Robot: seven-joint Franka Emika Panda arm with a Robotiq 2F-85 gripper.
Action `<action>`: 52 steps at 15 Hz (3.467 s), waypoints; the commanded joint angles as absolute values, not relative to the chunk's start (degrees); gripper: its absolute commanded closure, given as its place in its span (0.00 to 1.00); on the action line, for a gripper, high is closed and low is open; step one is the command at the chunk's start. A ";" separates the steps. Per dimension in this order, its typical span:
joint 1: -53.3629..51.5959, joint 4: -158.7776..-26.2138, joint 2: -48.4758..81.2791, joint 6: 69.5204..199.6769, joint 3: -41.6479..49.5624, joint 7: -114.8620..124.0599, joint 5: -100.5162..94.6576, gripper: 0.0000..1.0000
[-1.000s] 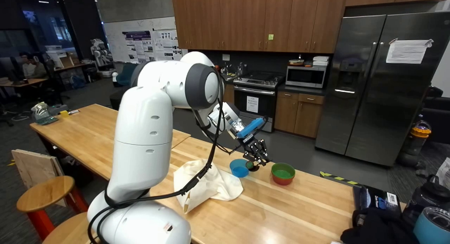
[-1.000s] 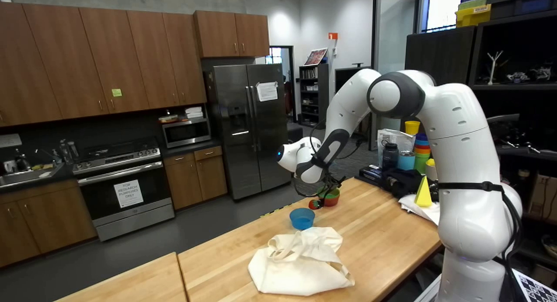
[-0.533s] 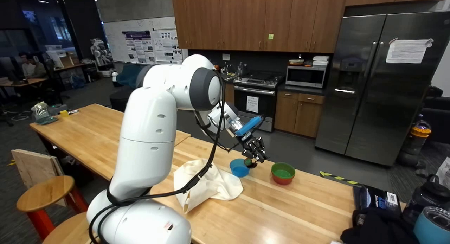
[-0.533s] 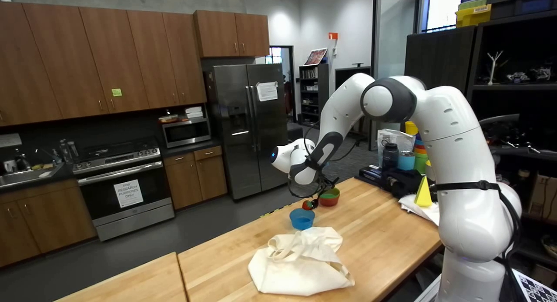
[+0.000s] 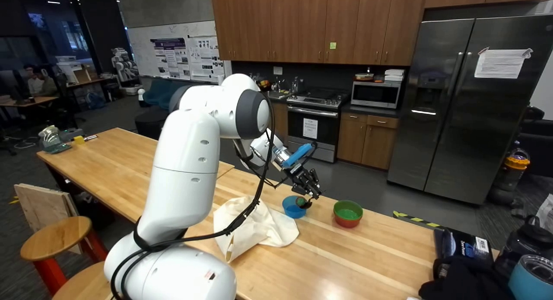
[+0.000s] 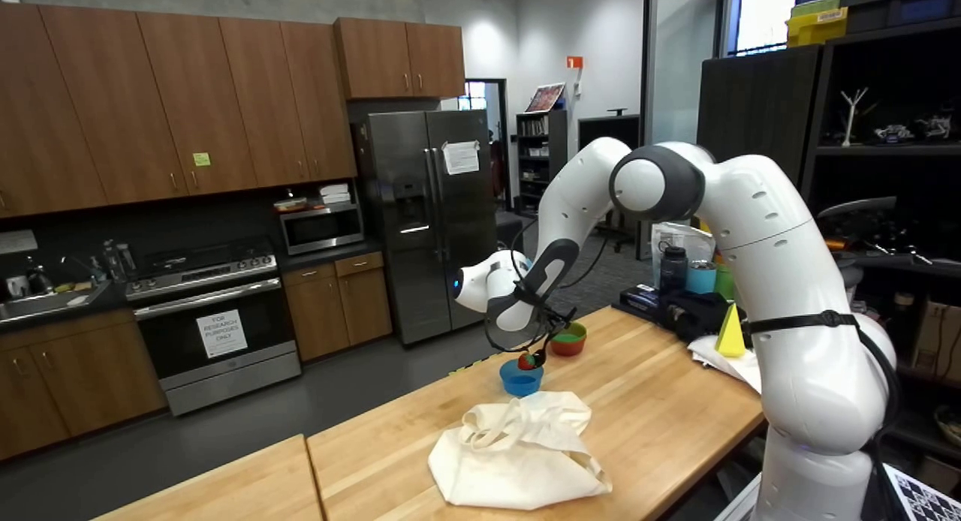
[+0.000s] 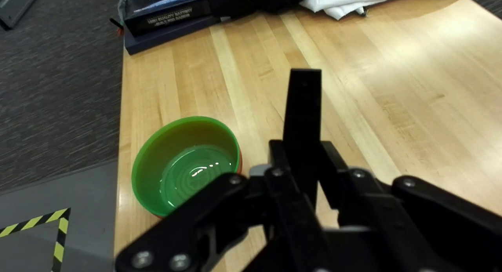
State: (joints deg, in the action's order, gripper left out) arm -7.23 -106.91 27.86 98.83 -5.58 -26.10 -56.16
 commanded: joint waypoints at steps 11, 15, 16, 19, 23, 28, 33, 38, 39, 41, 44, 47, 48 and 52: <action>-10.44 -101.83 32.52 90.04 -5.87 -25.63 -66.14 0.94; -10.93 -100.76 32.83 86.81 -5.91 -25.63 -70.25 0.94; -10.74 -100.57 32.79 86.55 -6.02 -25.58 -70.61 0.94; -9.56 -100.33 31.84 87.20 -6.37 -25.33 -69.81 0.94; -5.46 -100.83 27.41 91.86 -7.18 -24.50 -62.99 0.94; 0.23 -105.92 17.94 99.42 -6.16 -25.18 -52.03 0.94; 5.36 -115.03 8.05 110.67 -3.03 -24.76 -40.21 0.94; 8.38 -124.12 1.59 124.20 1.96 -27.26 -27.87 0.94; 8.75 -125.94 0.67 127.13 2.93 -27.88 -25.25 0.94; 9.51 -129.55 -0.49 133.57 4.78 -29.25 -20.15 0.94; 10.37 -134.25 -1.55 140.32 7.15 -33.67 -12.33 0.94; 10.79 -137.37 -1.57 143.69 8.73 -37.63 -4.60 0.94; 10.97 -138.21 -1.74 144.38 9.23 -38.72 -2.68 0.94; 11.65 -140.27 -1.79 146.59 10.95 -38.50 -0.40 0.94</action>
